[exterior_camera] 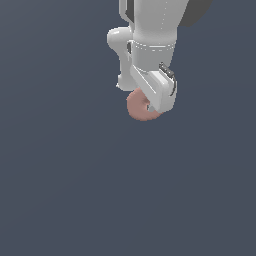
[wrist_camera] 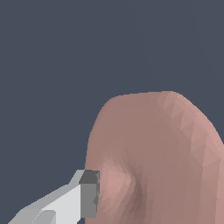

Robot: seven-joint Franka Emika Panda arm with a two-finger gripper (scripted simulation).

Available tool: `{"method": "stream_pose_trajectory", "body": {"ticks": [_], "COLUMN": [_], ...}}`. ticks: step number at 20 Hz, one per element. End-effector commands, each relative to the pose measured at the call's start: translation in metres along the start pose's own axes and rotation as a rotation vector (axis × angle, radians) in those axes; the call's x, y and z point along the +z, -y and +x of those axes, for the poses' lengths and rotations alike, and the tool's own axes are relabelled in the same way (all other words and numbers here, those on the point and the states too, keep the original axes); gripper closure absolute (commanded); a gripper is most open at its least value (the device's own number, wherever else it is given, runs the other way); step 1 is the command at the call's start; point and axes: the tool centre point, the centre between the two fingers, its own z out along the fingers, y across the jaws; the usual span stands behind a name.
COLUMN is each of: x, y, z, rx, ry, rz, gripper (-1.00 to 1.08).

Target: Pick up the object and move it to a goal position.

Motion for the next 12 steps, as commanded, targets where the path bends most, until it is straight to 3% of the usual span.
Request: {"method": "stream_pose_trajectory", "body": {"ticks": [1,12], "x": [-0.025,-0.105], "y": [0.005,0.027], "z": [-0.01,-0.041], "rx": [0.0,-0.002], "ry": [0.001,0.003], "rz": [-0.002,-0.004], "gripper": [1.08,1.08]}}
